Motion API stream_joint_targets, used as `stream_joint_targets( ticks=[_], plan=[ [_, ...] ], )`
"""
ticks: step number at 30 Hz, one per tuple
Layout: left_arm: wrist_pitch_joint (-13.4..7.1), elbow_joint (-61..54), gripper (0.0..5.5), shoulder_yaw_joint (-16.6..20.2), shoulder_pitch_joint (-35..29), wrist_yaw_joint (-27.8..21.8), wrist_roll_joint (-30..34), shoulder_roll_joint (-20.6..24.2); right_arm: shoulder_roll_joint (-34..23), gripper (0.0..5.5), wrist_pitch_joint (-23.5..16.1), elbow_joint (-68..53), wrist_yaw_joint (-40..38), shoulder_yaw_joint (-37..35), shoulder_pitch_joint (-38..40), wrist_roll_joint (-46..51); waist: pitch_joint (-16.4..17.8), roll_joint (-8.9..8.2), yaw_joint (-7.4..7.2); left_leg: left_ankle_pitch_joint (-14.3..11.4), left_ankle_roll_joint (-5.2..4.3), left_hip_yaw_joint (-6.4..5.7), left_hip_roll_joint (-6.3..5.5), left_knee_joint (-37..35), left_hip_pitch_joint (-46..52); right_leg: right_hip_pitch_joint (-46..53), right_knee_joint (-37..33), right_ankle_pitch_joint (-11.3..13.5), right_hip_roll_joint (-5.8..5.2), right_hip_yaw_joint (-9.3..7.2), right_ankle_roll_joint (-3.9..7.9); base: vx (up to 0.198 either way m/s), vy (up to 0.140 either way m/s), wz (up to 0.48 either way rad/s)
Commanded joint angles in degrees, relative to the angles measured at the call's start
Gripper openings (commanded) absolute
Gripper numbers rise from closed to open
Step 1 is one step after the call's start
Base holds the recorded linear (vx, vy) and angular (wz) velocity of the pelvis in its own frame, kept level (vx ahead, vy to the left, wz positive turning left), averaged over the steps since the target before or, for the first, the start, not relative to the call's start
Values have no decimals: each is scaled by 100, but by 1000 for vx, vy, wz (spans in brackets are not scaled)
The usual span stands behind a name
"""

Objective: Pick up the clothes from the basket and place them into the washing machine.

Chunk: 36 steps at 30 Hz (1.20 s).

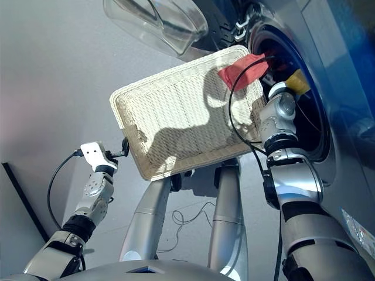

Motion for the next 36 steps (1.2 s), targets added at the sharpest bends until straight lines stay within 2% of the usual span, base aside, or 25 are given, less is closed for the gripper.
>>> stream_joint_targets(
  ticks=[1,5,9,17,18,19,21,25,29,33,36],
  plan=[
    [-186,-226,550,298,199,92,-5,392,-135,550,-235,-2,-57,16,-285,114,-120,-62,170,140,-11,-189,-75,-388,-96,255,-174,-297,137,-478,-206,0,0,0],
    [-214,-312,550,350,211,134,-63,477,-249,550,-214,370,-141,-30,-692,345,-89,-67,276,134,6,-255,-142,-281,-322,42,5,-358,129,-501,-224,0,0,0],
    [-172,-311,550,372,146,220,-66,557,-359,550,-74,863,-221,10,-1158,534,-59,-37,381,112,-2,-298,-156,-118,-529,-182,257,-444,122,-531,-241,0,0,0],
    [-132,-481,550,359,8,358,-140,534,-270,550,-17,1102,-322,-28,-1558,883,107,133,462,126,-7,-365,-220,167,-947,-594,665,-549,124,-578,-266,-2,-2,22],
    [-129,-476,550,338,2,373,-133,517,-247,403,-37,1078,-349,-48,-1575,932,133,154,463,135,-15,-347,-222,198,-975,-637,707,-553,119,-584,-271,0,0,0],
    [-126,-463,550,323,-8,384,-132,522,-255,0,-68,1052,-396,-58,-1581,937,136,173,464,135,-18,-335,-224,195,-988,-666,724,-563,112,-579,-272,0,0,0],
    [-134,-455,550,291,-11,397,-119,519,-238,0,-147,913,-470,-57,-1581,929,146,229,470,147,-18,-295,-224,196,-1003,-731,785,-571,117,-575,-274,0,0,0],
    [-168,-437,550,276,73,397,-126,498,-278,0,-550,98,-568,-230,-1468,1020,110,333,461,135,-2,-217,-225,222,-1000,-798,841,-552,145,-506,-271,-1,27,-3],
    [-227,-377,550,328,147,386,-198,488,-635,0,-978,-679,-722,-434,-1446,999,53,424,420,105,16,-147,-213,207,-897,-780,872,-547,174,-404,-259,1,44,-75],
    [-263,-279,550,380,118,408,-190,410,-1122,0,-1607,-1803,-1159,-758,-1335,603,58,461,320,62,42,-85,-194,204,-776,-726,857,-541,195,-325,-239,-4,60,-71],
    [-324,-185,550,416,117,443,-132,319,-1306,0,-2356,-2643,-1533,-1360,-1068,414,38,484,226,37,68,-55,-215,210,-693,-685,884,-560,220,-290,-214,-2,28,-120]
  ],
)
